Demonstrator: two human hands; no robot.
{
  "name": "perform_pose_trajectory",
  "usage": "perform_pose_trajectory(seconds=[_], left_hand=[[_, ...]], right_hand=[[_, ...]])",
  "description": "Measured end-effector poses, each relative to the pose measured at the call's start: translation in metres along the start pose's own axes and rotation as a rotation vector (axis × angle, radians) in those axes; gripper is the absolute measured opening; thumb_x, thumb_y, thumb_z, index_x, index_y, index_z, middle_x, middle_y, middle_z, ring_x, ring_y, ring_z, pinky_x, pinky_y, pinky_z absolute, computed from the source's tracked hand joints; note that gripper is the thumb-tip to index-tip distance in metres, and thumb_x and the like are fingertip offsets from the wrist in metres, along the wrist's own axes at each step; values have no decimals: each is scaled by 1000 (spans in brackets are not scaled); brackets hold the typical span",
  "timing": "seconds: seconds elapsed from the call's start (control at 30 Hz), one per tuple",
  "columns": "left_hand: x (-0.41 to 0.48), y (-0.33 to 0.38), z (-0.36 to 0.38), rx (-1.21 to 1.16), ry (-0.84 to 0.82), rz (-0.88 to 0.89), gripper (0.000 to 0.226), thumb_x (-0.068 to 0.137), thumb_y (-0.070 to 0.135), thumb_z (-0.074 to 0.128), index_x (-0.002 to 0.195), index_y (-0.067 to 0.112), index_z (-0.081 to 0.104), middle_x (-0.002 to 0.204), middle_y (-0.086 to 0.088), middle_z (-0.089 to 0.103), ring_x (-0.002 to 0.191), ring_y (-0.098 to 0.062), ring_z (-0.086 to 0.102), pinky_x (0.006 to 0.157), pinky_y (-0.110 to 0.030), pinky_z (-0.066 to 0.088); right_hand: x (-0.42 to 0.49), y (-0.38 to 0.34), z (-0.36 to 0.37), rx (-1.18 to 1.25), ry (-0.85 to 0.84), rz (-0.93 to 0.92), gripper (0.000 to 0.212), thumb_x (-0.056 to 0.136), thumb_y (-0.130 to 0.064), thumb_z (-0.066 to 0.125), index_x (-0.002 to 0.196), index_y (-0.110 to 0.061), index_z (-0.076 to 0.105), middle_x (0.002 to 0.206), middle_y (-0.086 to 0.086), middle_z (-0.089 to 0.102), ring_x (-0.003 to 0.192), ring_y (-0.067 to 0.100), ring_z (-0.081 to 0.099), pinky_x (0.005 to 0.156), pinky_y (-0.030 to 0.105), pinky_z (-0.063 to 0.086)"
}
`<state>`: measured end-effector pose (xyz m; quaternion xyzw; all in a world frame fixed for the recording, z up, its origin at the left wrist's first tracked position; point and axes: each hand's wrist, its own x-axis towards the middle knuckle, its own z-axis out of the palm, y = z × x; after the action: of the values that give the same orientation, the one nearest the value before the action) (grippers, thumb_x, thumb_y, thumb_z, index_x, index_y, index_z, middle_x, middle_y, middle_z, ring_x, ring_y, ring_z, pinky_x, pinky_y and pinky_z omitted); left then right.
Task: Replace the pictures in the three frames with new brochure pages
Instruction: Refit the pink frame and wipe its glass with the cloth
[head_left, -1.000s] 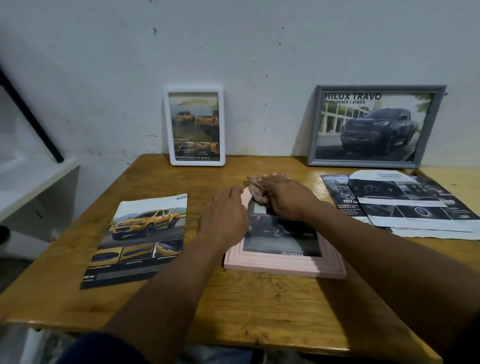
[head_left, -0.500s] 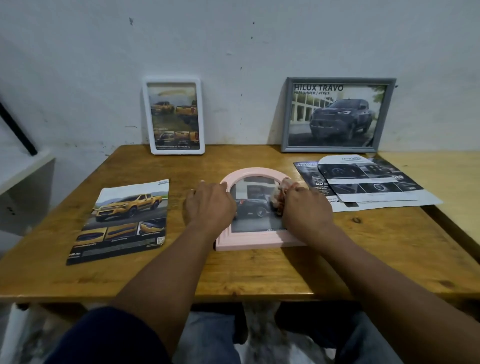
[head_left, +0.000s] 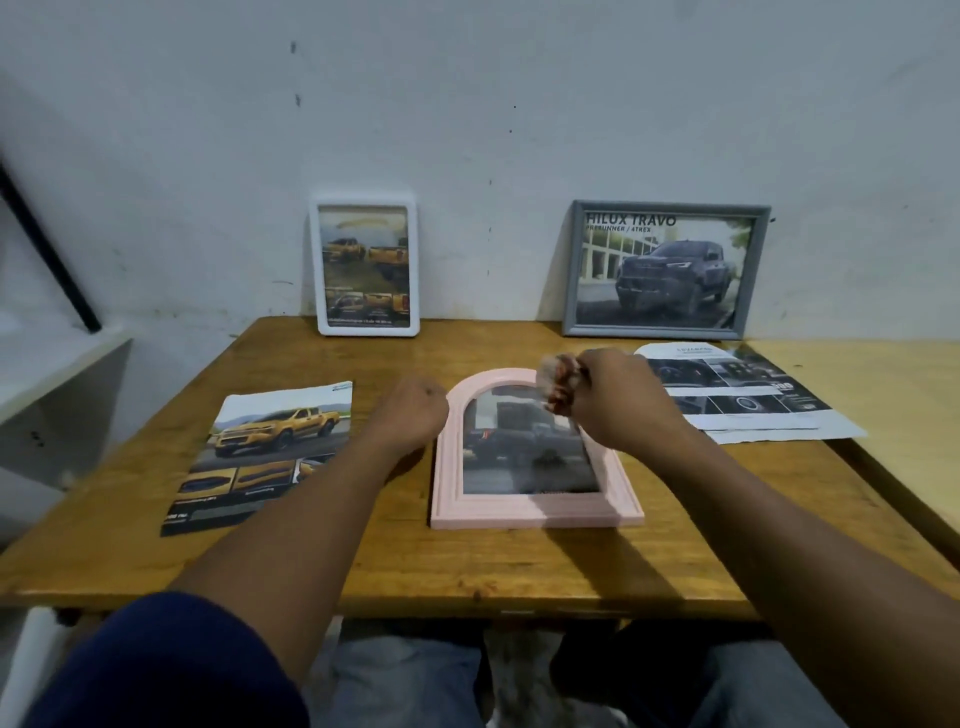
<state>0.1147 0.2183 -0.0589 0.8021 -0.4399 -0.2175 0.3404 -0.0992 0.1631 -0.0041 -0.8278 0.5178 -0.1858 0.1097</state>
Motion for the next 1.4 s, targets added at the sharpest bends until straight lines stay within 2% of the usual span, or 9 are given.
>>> perform_pose_trajectory(seconds=[0.1,0.17,0.27,0.47,0.57,0.7,0.97,1.13,1.4], left_hand=[[17,-1,-24,-133,-92,-90,34,104,14,48,135,17,61,132,-5,63,121,-24,59,107,-44,47],[29,-6,-34,-175,-112,-124,40,104,10,45,142,14,54,133,-7,63,122,-25,59,105,-41,48],[41,-10,-41,-342,-103,-184,38,108,13,34,140,12,54,112,-2,68,101,-18,65,78,-28,51],[48,-2,-31,-256,-165,-69,40,108,26,33,138,23,59,140,-1,58,127,-23,54,111,-46,44],[52,3,-16,-290,-286,-78,37,102,30,47,127,10,66,134,-18,64,119,-36,64,101,-46,53],[54,0,-9,-44,-324,-6,47,89,54,56,109,17,77,109,-11,75,100,-29,71,96,-53,55],[40,-1,11,302,-167,191,50,107,49,34,144,24,57,146,-9,55,124,-30,54,101,-39,42],[22,-12,26,619,-188,253,63,105,58,20,163,36,7,171,3,10,157,-30,4,124,-55,4],[24,-13,28,710,-141,288,65,103,64,14,162,37,7,170,3,14,157,-30,8,124,-54,7]], right_hand=[[34,-41,20,96,31,-98,2,89,-13,64,89,-15,63,91,7,65,86,27,61,75,35,50],[51,-61,49,104,-32,-134,13,88,-17,68,101,-18,65,100,3,66,88,23,60,78,32,49],[55,-75,89,15,-198,-202,21,93,-31,62,113,-26,63,112,5,65,102,24,57,90,42,52],[35,-59,100,-14,-138,-344,26,96,-30,47,116,-21,61,116,9,65,109,31,55,86,42,45],[22,-53,101,58,-154,-385,28,96,-29,44,118,-23,60,120,7,64,112,30,53,91,45,46],[-1,-49,99,86,-143,-439,27,93,-30,43,108,-23,64,112,3,67,103,23,53,88,45,47],[-61,-24,69,40,-251,-600,44,91,-26,44,131,-23,62,134,-4,63,120,21,50,97,45,45],[-77,8,59,-10,-222,-704,45,87,-19,52,131,-19,64,135,-2,64,123,22,56,98,45,48],[-82,83,44,9,-129,-640,46,85,-13,68,130,-18,67,137,0,63,132,18,54,105,47,48]])
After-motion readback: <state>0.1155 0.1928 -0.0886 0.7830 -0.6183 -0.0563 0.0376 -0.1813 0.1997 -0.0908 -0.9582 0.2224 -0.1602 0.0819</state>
